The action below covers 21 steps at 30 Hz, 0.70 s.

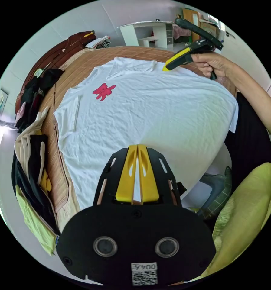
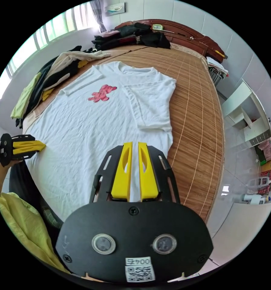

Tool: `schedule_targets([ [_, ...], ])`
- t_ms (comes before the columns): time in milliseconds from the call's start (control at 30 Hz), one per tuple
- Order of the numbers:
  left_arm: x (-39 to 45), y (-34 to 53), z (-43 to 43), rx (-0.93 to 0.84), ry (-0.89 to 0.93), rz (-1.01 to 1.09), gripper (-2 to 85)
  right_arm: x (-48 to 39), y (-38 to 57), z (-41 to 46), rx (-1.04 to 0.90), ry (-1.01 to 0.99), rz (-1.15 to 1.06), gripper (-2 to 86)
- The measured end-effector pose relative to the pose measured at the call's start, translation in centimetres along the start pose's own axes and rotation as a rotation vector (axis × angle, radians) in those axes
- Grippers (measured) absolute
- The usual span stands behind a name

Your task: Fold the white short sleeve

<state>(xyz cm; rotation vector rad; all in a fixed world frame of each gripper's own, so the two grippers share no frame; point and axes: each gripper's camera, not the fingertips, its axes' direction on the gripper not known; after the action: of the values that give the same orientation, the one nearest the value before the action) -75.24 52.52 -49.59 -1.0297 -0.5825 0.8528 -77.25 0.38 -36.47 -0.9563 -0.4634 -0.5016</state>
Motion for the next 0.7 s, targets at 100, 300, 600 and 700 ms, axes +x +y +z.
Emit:
schedule_targets([
  [100,-1.3,0.8,-1.4,0.039,0.033,-0.041,0.4,-0.9,0.8,0.4,-0.031,0.033,0.026,1.4],
  [300,-4.8,3.2,-4.4,0.13,0.136,-0.134,0.3,1.1,1.7,-1.7,0.083,-0.069,0.325,3.8],
  [600,-8.4,5.4,-8.6,0.182,0.227,-0.182,0.4,5.5,4.5,2.1,0.21,-0.503,0.801,8.2],
  [700,-8.8,5.8,-9.9,0.184,0.22,-0.179,0.4,5.6,4.6,2.5,0.223,-0.568,0.845,8.2],
])
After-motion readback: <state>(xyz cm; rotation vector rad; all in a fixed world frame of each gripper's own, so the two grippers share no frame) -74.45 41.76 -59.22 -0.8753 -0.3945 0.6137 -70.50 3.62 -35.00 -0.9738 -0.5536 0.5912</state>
